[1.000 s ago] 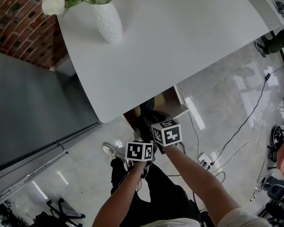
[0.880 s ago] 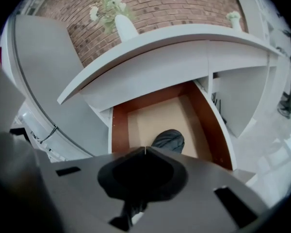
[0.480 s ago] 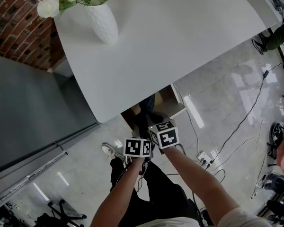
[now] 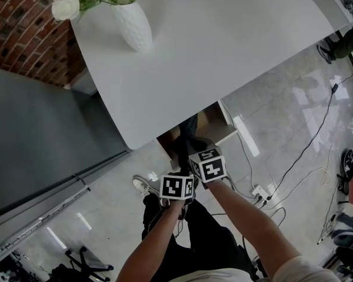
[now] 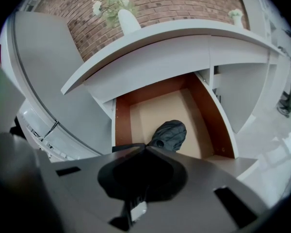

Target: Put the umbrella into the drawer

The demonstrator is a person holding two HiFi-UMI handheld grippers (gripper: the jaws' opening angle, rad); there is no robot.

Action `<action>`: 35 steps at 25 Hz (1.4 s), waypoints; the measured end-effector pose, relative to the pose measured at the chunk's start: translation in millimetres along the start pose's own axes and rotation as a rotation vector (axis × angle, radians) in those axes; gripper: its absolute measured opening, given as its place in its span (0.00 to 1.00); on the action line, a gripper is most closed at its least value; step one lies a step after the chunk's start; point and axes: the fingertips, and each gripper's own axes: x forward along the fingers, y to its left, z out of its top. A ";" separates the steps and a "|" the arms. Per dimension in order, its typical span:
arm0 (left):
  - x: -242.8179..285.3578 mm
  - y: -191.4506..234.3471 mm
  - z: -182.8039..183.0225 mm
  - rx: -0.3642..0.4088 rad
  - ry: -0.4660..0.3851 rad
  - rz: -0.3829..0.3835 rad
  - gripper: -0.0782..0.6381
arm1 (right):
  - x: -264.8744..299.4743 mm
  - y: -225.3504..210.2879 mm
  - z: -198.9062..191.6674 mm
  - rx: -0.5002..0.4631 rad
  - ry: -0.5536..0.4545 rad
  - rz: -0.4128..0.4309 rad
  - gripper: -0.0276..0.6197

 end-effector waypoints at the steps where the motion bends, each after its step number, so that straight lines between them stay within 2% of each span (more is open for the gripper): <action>1: -1.8 -0.2 -1.5 0.002 0.001 0.000 0.44 | -0.9 0.0 1.0 0.002 -0.006 -0.003 0.07; 8: -16.6 3.9 -7.0 0.021 -0.006 0.002 0.44 | -12.3 1.1 1.4 0.025 -0.024 -0.029 0.07; 18: -45.4 17.7 -6.1 0.064 -0.034 0.018 0.44 | -32.2 10.0 -26.6 0.119 -0.015 -0.093 0.07; 26: -71.0 23.9 -0.2 0.134 -0.113 0.049 0.44 | -41.9 24.7 -30.2 0.132 -0.015 -0.122 0.07; 30: -84.5 27.0 7.0 0.193 -0.178 0.084 0.47 | -44.3 33.3 -32.1 0.133 -0.015 -0.131 0.07; 35: -101.2 27.9 15.6 0.226 -0.255 0.103 0.49 | -47.5 41.8 -34.8 0.131 -0.006 -0.139 0.07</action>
